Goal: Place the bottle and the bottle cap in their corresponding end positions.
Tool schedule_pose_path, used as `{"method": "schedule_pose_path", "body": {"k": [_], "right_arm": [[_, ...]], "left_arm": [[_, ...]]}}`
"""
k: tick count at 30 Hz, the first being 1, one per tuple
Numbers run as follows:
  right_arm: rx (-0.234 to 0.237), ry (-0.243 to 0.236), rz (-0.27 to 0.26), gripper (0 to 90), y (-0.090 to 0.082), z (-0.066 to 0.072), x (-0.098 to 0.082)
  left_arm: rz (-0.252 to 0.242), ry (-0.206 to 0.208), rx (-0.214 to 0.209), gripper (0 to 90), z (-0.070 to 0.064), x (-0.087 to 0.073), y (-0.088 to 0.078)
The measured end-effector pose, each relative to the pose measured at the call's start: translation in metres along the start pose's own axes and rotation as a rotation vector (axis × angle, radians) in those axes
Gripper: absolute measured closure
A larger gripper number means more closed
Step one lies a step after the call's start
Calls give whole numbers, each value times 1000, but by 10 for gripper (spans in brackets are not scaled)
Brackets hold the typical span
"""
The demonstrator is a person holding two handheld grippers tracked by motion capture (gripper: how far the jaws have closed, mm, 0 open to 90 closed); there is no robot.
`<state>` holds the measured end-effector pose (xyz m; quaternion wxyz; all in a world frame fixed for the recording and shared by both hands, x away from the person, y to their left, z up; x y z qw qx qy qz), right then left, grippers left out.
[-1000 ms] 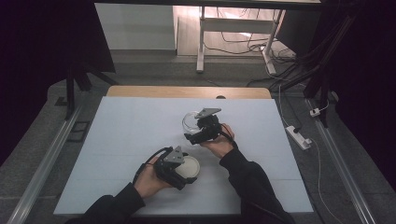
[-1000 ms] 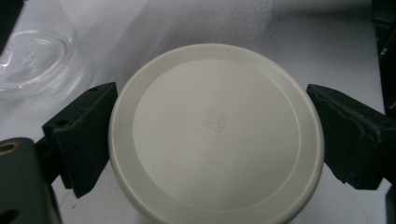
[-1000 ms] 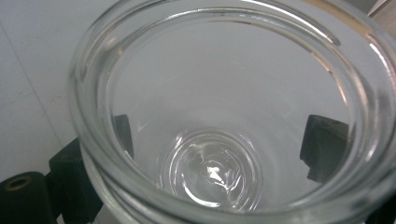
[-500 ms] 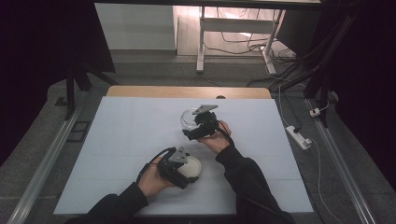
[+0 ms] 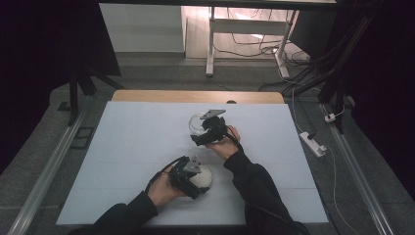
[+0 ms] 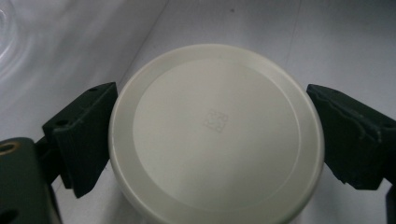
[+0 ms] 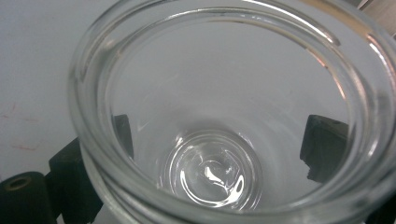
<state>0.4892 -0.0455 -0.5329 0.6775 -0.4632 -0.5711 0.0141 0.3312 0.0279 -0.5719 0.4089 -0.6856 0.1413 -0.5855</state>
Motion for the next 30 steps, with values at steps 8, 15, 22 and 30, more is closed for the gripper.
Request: {"method": "schedule_pose_path", "body": {"k": [8,15,22,30], "right_arm": [[-1,4,3,65,2,1,-2],[6,11,-3,64,3,-1,-3],[20,32,-9,63,3,-3,-4],[16,38,-2,58,3,-3,-4]], "left_arm": [[14,-3,1,79,1,-1,2],[19,-7,2,78,3,-3,3],[27,-28,-14,77,5,-4,5],[38,-47,-18,62,5,-5,6]]}}
Point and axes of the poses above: each handheld gripper's, and its own axes: y roughly forward along the jaws, x roughly out of its top, z roughly to its left, the point moved 5 cm from there along y, roughly forward along the jaws, and after that the axes turned 1 degree about -z, right-handed, at the moved point
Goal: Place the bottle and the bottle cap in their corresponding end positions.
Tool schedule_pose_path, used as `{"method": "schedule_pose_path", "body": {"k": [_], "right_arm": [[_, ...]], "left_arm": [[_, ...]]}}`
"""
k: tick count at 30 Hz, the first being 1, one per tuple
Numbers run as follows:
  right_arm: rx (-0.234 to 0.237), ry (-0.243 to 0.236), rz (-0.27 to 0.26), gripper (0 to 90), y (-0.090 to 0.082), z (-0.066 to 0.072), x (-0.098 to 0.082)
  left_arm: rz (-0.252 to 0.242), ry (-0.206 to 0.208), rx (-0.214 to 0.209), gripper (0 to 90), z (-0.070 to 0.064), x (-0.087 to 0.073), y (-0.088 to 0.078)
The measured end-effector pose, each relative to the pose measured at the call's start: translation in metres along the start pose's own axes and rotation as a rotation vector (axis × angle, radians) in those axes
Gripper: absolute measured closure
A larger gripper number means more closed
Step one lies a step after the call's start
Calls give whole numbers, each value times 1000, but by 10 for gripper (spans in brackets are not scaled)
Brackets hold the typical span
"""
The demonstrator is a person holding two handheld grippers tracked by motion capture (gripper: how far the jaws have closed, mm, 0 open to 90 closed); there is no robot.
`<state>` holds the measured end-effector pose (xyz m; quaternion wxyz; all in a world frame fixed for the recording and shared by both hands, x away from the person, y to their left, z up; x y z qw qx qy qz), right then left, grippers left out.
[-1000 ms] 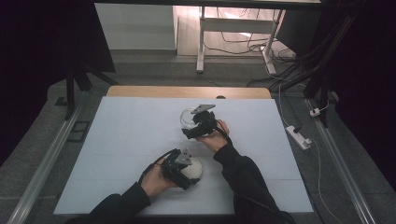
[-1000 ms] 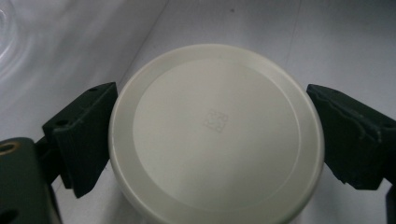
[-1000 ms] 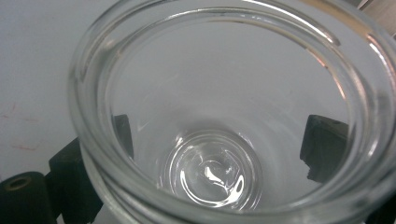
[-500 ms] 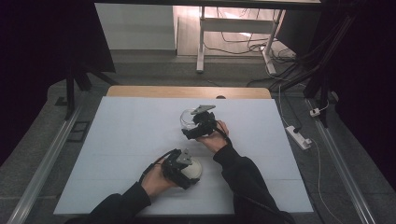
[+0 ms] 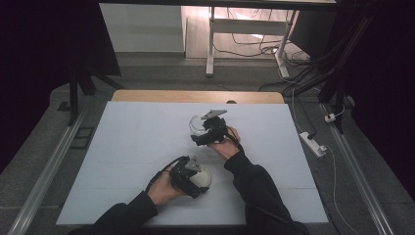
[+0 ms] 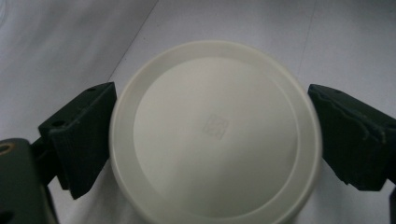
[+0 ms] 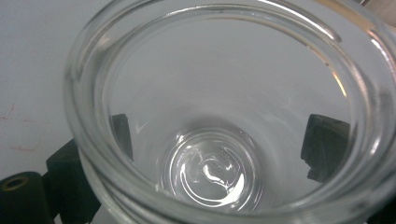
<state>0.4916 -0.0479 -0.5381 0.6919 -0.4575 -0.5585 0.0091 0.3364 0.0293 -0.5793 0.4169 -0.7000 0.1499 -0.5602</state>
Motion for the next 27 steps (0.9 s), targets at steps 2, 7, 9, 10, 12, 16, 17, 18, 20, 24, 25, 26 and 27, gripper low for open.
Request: {"method": "schedule_pose_path", "body": {"k": [2,7,9,10,12,16,17,18,20,24,25,26,27], "right_arm": [[-1,-1,8,44,0,1,-1],[5,-11,14,11,-1,2,-3],[9,-5,19,4,-2,2,-4],[11,-4,21,1,-3,2,-4],[19,3,23,0,-5,2,-6],[37,12,21,0,-12,1,-10],[45,17,23,0,-14,1,-11],[50,21,22,0,-15,1,-11],[59,26,18,0,-18,2,-12],[62,28,18,0,-22,4,-13],[61,27,19,0,-22,4,-14],[61,27,20,0,-23,4,-15],[63,27,20,0,-23,5,-16]], "left_arm": [[7,0,-5,46,0,0,0],[13,-14,-12,15,0,-2,-2],[19,-14,-11,6,0,-3,-4],[13,-19,-13,4,0,-3,-5],[9,-24,-16,0,1,-4,-8],[-5,-35,-24,0,1,-4,-15],[-5,-36,-25,0,0,-5,-16],[-12,-42,-22,0,0,-5,-17],[-11,-43,-25,0,0,-6,-21],[-29,-67,-25,0,0,-8,-26],[-25,-60,-25,0,1,-9,-27],[-24,-65,-23,0,1,-10,-29],[-30,-74,-26,0,1,-11,-30]]}}
Point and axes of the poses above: each handheld gripper's, and its own axes: y roughly forward along the jaws, x roughly out of its top, z roughly to its left, the point moved 5 cm from there along y, roughly forward along the jaws, and after that the axes turned 1 degree about -z, right-handed, at the moved point
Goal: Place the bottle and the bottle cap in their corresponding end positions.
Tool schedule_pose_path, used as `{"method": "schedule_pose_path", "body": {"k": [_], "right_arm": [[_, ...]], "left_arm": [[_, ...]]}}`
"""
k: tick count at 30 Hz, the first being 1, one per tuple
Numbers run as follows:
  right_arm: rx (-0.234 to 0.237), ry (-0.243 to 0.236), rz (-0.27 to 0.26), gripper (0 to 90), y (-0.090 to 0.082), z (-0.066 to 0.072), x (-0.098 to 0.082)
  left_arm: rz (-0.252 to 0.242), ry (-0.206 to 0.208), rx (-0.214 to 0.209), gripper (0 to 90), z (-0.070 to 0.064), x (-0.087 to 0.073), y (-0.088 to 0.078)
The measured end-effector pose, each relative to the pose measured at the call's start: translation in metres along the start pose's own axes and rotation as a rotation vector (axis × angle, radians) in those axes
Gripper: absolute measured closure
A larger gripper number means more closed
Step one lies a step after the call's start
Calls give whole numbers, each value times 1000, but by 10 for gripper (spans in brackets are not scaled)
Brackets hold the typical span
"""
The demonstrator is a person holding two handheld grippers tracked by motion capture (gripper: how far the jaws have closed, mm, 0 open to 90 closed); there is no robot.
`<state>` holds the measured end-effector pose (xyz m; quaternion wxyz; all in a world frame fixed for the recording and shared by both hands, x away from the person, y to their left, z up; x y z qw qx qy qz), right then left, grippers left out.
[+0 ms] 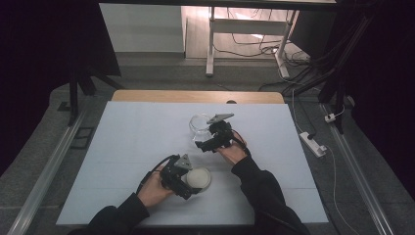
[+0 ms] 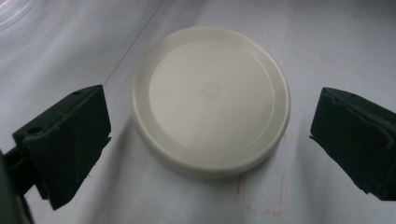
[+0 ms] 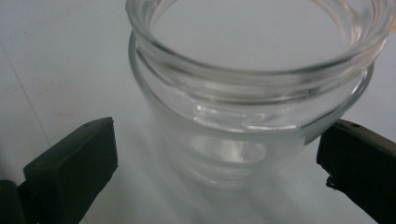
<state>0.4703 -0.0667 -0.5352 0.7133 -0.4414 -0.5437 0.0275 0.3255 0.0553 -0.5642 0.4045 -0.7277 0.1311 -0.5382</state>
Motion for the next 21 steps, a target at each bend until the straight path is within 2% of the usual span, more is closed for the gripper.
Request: {"method": "schedule_pose_path", "body": {"k": [8,13,21], "right_arm": [[7,2,15,0,-4,5,-7],[4,0,25,0,-6,8,-10],[5,9,49,0,-9,15,-18]], "left_arm": [[9,-5,13,0,1,-7,-8],[7,-30,17,0,0,-13,-13],[4,-48,20,0,1,-22,-22]]}}
Point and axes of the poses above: each handheld gripper's, and its own axes: y roughly forward along the jaws, x roughly out of its top, z roughly to its left, the point moved 5 cm from there along y, roughly forward along the jaws, and after that the axes turned 1 degree about -z, right-handed, at the moved point
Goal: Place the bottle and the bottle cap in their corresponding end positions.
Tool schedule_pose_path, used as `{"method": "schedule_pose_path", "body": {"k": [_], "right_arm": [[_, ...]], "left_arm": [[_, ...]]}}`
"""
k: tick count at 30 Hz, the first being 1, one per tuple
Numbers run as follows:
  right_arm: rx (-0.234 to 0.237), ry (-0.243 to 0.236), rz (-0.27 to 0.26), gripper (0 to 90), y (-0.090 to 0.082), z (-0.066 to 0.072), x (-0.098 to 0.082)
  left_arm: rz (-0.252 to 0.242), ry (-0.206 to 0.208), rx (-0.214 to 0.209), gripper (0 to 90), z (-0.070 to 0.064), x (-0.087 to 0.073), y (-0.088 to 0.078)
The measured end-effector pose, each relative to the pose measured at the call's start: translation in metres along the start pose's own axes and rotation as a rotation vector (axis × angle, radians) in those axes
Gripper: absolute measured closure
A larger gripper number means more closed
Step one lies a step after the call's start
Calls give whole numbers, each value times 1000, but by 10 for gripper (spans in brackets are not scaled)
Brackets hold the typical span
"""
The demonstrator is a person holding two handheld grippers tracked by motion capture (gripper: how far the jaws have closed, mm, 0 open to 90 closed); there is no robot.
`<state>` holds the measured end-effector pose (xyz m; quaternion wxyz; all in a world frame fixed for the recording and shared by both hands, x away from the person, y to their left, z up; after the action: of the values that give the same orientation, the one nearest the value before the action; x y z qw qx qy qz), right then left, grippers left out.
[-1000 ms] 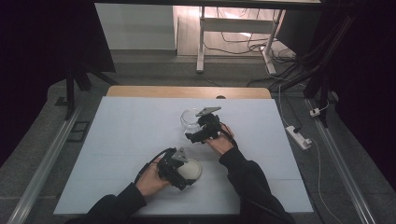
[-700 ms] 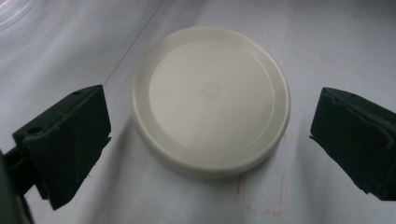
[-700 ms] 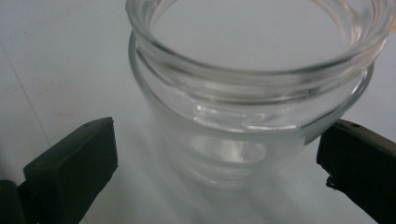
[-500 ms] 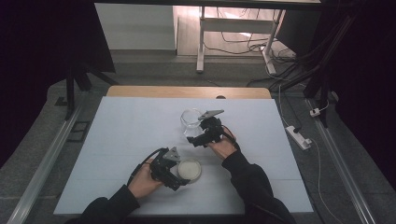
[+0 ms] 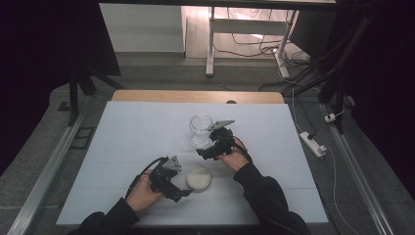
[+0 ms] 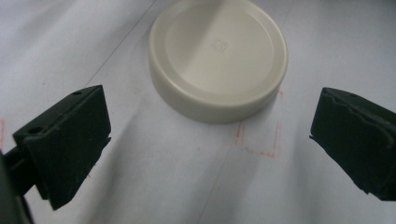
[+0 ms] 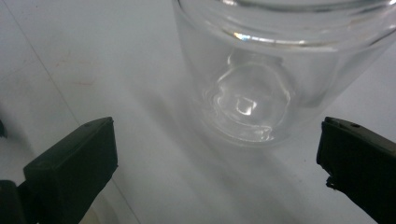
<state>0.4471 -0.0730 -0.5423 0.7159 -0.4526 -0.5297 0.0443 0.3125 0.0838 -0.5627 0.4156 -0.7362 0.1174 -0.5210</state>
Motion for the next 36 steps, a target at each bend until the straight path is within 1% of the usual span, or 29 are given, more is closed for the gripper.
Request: {"method": "schedule_pose_path", "body": {"k": [1,5,8,12,17,25,29,36], "right_arm": [[2,3,0,0,-1,1,-1],[14,9,-6,0,-5,4,-5],[21,14,-8,0,-8,7,-7],[28,5,-14,0,-12,12,-10],[36,6,-26,0,-20,17,-13],[34,9,-36,0,-33,21,-23],[28,9,-44,0,-40,25,-27],[29,5,-39,0,-49,32,-37]], "left_arm": [[-9,-10,-3,0,-1,-1,-1],[-12,-13,-3,0,0,-5,-8],[-19,-28,0,0,1,-8,-12],[-20,-37,1,0,2,-12,-18],[-25,-53,6,0,3,-17,-23],[-30,-78,14,0,4,-26,-33],[-34,-99,20,0,6,-33,-39],[-35,-128,35,0,7,-44,-50]]}}
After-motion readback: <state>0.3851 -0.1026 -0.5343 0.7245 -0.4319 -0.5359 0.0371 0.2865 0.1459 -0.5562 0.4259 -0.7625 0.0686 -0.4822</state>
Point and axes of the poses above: each handheld gripper's, and its own axes: y roughly forward along the jaws, x roughly out of its top, z roughly to its left, the point moved 5 cm from there along y, roughly forward along the jaws, and after that the axes turned 1 degree about -z, right-handed, at the moved point
